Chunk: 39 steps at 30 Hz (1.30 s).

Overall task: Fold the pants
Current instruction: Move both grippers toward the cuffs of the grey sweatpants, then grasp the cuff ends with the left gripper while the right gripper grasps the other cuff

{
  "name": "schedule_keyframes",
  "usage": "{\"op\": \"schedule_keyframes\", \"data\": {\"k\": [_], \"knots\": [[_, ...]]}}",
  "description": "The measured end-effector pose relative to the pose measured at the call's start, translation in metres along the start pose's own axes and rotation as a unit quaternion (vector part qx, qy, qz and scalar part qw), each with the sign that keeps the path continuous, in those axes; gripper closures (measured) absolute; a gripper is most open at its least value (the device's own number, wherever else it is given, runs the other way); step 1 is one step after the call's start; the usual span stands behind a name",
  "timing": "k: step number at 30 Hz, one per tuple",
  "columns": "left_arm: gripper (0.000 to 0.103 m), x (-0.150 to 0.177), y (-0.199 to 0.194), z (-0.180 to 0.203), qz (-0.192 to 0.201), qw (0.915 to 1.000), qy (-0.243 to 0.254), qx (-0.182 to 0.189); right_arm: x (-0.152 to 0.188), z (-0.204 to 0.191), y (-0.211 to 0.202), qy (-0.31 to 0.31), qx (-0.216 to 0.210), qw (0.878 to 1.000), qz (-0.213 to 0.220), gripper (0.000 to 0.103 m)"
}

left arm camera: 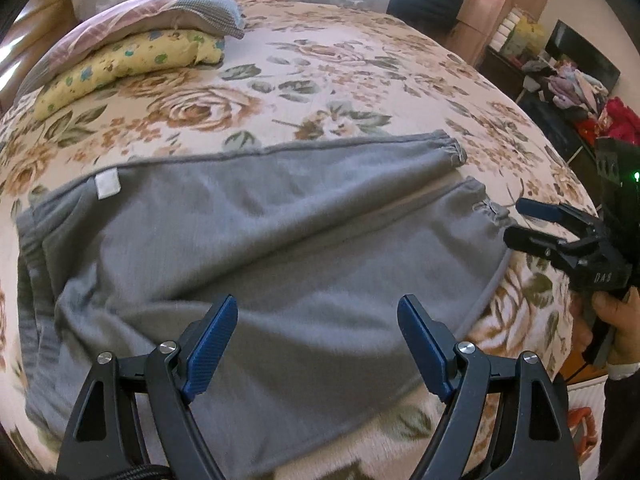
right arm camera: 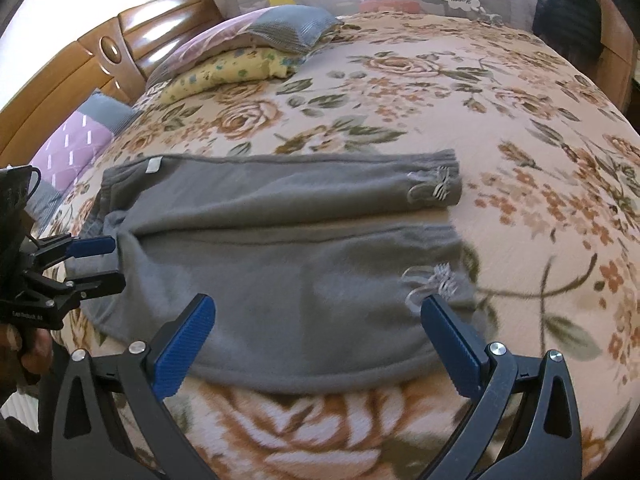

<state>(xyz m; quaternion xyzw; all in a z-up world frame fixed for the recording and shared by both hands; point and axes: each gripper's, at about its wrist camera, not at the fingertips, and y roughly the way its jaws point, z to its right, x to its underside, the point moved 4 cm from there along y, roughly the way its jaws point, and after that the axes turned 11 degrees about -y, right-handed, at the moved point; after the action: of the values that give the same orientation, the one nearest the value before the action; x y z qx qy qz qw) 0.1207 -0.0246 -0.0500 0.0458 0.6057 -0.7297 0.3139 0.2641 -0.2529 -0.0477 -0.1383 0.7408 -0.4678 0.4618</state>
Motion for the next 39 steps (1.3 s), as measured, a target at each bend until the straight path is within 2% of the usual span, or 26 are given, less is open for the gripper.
{"op": "schedule_keyframes", "data": {"k": [18, 28, 34, 38, 39], "knots": [[0.020, -0.079, 0.052, 0.027, -0.018, 0.9950, 0.097, 0.016, -0.046, 0.065, 0.031, 0.033, 0.008, 0.999, 0.011, 0.000], [0.020, -0.112, 0.094, 0.025, -0.041, 0.9908, 0.129, 0.012, -0.068, 0.098, 0.054, 0.053, 0.012, 0.999, 0.007, 0.000], [0.021, -0.127, 0.119, 0.028, -0.065, 0.9808, 0.182, 0.024, -0.078, 0.119, 0.081, 0.062, 0.012, 0.998, -0.018, 0.024], [0.021, -0.131, 0.140, 0.029, -0.097, 0.9721, 0.211, 0.034, -0.080, 0.135, 0.103, 0.075, 0.013, 0.996, -0.040, 0.032], [0.021, -0.130, 0.145, 0.029, -0.105, 0.9701, 0.216, 0.033, -0.080, 0.137, 0.107, 0.079, 0.009, 0.996, -0.042, 0.040]]}}
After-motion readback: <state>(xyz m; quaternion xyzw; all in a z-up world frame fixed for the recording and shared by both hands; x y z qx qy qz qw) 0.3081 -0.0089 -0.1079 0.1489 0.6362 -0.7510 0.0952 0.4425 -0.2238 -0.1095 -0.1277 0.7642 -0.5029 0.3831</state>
